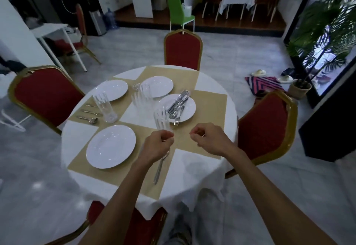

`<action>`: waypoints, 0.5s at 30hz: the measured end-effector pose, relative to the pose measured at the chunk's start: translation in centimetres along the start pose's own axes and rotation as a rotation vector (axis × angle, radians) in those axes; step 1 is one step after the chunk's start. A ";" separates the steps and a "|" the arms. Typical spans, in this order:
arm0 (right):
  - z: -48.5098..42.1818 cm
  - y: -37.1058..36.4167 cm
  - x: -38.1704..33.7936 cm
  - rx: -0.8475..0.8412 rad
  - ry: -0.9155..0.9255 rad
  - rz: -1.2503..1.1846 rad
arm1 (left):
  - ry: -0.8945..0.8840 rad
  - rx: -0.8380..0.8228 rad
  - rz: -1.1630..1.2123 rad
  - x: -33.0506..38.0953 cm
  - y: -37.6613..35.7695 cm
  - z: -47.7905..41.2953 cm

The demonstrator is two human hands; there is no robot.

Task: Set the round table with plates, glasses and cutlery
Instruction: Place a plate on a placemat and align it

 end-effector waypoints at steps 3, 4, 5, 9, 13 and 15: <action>-3.0 -0.2 0.2 -0.017 -0.005 0.009 | 0.012 0.039 0.007 0.2 0.8 -2.6; -4.3 -0.3 0.3 -0.023 -0.004 0.014 | 0.015 0.053 0.007 0.1 1.2 -3.8; -5.3 -0.3 0.3 -0.027 -0.001 0.019 | 0.014 0.066 0.002 0.2 1.5 -4.7; -11.0 -1.1 -0.5 -0.048 0.011 0.054 | 0.020 0.113 0.055 -0.5 3.6 -9.7; -16.2 -2.3 -1.6 -0.051 0.019 0.054 | 0.031 0.122 0.052 -1.5 5.5 -14.1; -18.5 -3.0 -2.0 -0.040 0.015 0.022 | 0.030 0.114 0.047 -2.0 6.4 -16.2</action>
Point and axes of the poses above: each hand's wrist, its own z-axis away from the middle knuckle, its own y-axis out of the back of the hand, x = y × z, the point moved 10 cm from there along -z, towards the middle knuckle, and after that the axes turned 12 degrees about -z, right-handed, at the moved point
